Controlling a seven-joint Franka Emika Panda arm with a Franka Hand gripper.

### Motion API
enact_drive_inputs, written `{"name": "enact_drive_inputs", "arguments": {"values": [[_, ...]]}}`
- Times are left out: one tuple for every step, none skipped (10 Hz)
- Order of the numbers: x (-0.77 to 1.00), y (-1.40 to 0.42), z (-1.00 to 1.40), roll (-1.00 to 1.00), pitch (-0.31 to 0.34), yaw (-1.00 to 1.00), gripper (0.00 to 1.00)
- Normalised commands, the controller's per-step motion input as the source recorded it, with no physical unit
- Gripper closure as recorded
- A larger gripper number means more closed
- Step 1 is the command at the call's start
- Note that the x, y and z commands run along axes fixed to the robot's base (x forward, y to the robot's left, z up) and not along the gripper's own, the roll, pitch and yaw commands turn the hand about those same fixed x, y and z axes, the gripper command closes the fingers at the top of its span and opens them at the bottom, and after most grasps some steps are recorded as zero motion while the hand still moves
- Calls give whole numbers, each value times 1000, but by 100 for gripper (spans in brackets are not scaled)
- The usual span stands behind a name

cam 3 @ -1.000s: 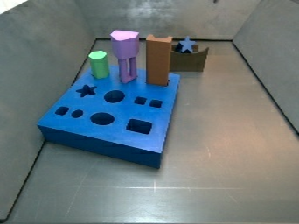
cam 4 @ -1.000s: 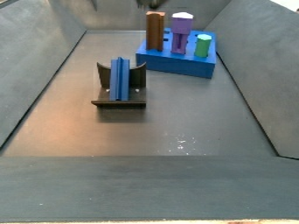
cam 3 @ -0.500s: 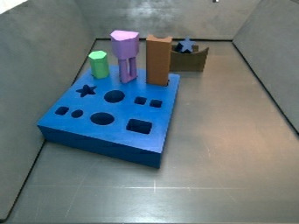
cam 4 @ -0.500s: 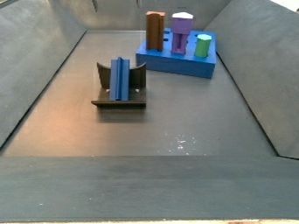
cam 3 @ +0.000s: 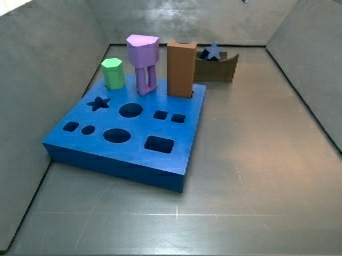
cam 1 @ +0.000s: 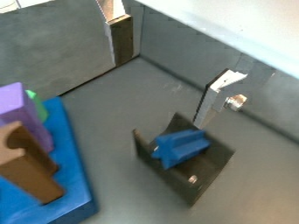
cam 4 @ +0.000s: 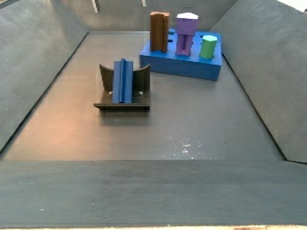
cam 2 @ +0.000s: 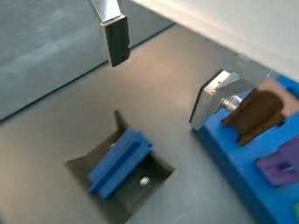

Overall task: Pick up the star object. Move up. Place the star object on the fixture. Regrasp the star object. Move to above the board. Insert the star object.
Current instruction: Regrasp the star object.

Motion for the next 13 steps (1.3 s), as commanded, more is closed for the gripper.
{"name": "enact_drive_inputs", "arguments": {"values": [[-28, -21, 7, 1000, -19, 23, 0], [-30, -17, 5, 1000, -19, 25, 0], [-21, -18, 12, 1000, -15, 26, 0], [-7, -21, 11, 1000, -12, 27, 0], [8, -20, 0, 1000, -3, 29, 0], [19, -24, -5, 1000, 4, 31, 0], [29, -24, -7, 1000, 14, 34, 0], [42, -29, -8, 1000, 25, 38, 0], [56, -29, -7, 1000, 51, 45, 0], [68, -31, -6, 1000, 75, 55, 0], [84, -37, -13, 992, 117, 78, 0], [92, -39, -16, 804, 127, 92, 0], [90, -42, -14, 617, 125, 108, 0]]}}
